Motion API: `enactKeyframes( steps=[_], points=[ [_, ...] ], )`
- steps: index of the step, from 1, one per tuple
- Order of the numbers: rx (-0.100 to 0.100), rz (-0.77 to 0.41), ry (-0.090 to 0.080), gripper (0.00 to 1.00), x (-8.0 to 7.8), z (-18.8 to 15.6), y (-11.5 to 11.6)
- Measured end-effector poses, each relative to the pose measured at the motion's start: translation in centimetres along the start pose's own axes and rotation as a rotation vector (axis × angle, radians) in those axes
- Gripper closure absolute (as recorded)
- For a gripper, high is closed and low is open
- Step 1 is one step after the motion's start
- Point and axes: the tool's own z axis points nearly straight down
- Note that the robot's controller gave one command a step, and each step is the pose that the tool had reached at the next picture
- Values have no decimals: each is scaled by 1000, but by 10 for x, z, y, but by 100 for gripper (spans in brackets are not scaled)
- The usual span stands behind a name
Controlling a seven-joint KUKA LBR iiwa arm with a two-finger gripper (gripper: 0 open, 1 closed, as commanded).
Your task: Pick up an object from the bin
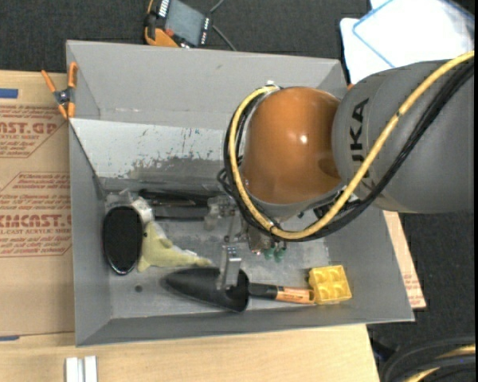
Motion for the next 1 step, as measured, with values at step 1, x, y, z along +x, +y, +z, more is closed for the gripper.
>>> enactKeyframes(
  steps=[1],
  points=[
    [-1,1,-8,0,-2,-3,-1]
  ],
)
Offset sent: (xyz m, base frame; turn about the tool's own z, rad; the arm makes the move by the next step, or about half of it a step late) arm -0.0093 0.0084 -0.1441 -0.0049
